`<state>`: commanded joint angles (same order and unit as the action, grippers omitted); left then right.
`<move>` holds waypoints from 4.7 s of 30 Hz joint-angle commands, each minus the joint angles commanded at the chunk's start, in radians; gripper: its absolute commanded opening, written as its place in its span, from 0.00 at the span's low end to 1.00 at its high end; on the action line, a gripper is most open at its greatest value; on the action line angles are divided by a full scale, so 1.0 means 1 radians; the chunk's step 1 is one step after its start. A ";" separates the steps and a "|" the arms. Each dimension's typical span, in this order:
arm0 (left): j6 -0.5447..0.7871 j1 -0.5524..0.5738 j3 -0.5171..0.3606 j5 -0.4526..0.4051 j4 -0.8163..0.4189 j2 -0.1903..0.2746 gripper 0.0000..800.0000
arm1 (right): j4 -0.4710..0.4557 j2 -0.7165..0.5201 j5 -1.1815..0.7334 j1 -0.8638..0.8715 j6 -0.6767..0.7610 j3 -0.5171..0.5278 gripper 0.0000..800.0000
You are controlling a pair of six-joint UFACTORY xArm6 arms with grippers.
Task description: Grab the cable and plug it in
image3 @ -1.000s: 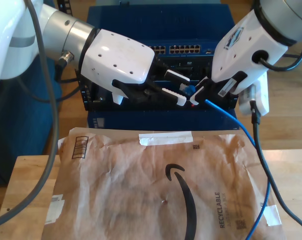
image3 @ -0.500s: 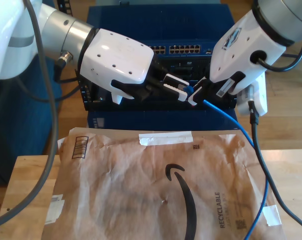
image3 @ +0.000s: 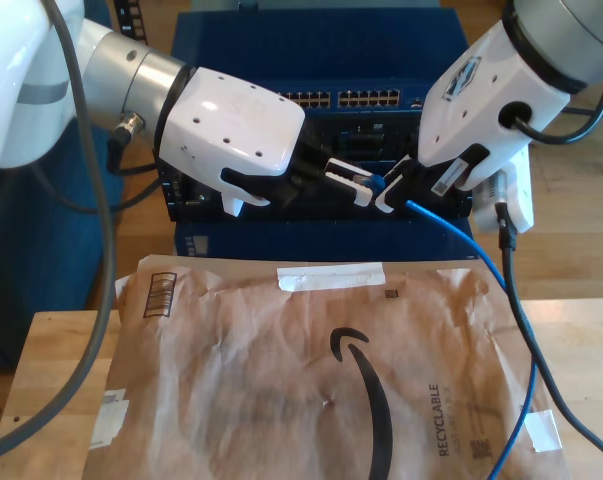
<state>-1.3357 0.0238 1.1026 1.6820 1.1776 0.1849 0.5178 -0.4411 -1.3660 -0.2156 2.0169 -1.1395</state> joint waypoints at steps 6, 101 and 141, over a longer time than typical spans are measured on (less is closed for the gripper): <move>0.021 -0.002 0.000 0.018 0.028 0.002 0.10 | 0.000 0.000 0.000 0.000 0.000 0.000 0.01; -0.462 -0.331 0.041 0.605 0.423 -0.233 0.01 | 0.008 -0.299 0.896 -0.443 -0.574 0.302 0.96; -0.454 -0.330 0.034 0.658 0.422 -0.226 0.01 | 0.008 -0.293 0.980 -0.496 -0.608 0.347 0.58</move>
<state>-1.7898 -0.3061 1.1364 2.3403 1.5996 -0.0407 0.5255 -0.7342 -0.3855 -0.7112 1.4093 -0.7927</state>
